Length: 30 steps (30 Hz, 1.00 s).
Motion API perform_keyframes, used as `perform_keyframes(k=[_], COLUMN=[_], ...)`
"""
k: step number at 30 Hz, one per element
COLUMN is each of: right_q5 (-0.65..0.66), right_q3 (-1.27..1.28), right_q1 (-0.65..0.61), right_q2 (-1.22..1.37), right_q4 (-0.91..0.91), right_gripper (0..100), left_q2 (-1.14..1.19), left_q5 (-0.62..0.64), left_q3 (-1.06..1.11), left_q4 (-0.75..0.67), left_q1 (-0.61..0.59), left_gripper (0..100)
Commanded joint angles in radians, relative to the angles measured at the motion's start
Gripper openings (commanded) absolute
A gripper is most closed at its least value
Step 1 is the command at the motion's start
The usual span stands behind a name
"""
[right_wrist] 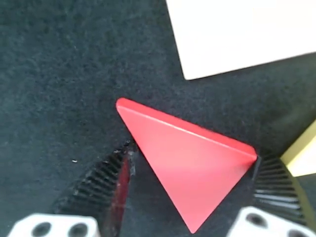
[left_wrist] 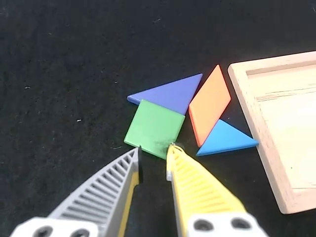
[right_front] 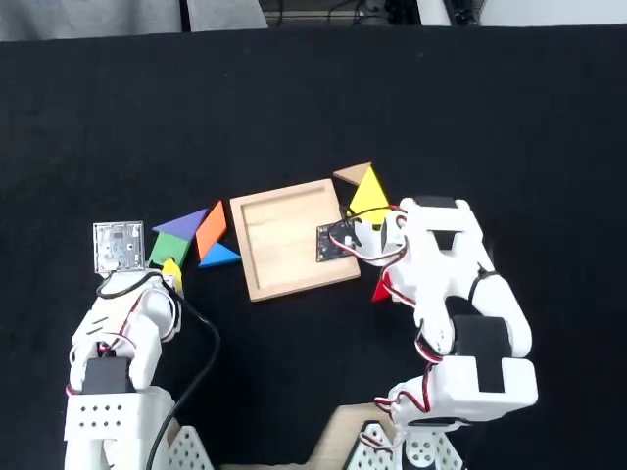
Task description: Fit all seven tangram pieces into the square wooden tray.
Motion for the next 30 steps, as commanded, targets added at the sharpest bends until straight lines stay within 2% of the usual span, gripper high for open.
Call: perform_keyframes(k=[1,9,15,20,23,30], right_q5=[0.025,0.025,0.021,0.021,0.021,0.017], right_q3=[-0.027,-0.025,-0.024,-0.024,-0.022,-0.114], right_q1=[-0.058,-0.126,-0.094,-0.048,-0.049,-0.051], right_q2=[0.004,0.01,0.01,0.008,0.002,-0.122], right_q4=[-0.006,-0.006,-0.008,-0.008,-0.006,0.192], right_gripper=[36.8,36.2,22.8,27.3,25.7,19.7], left_q2=[-0.011,-0.011,-0.011,-0.011,-0.011,-0.011], left_q5=[-0.009,-0.009,-0.009,-0.009,-0.009,-0.009], left_q3=[-0.01,-0.01,-0.01,-0.01,-0.01,-0.01], left_q4=[-0.023,-0.023,-0.023,-0.023,-0.023,-0.023], left_q1=[0.013,0.01,0.008,0.008,0.012,0.013], left_gripper=[11,11,11,11,11,11])
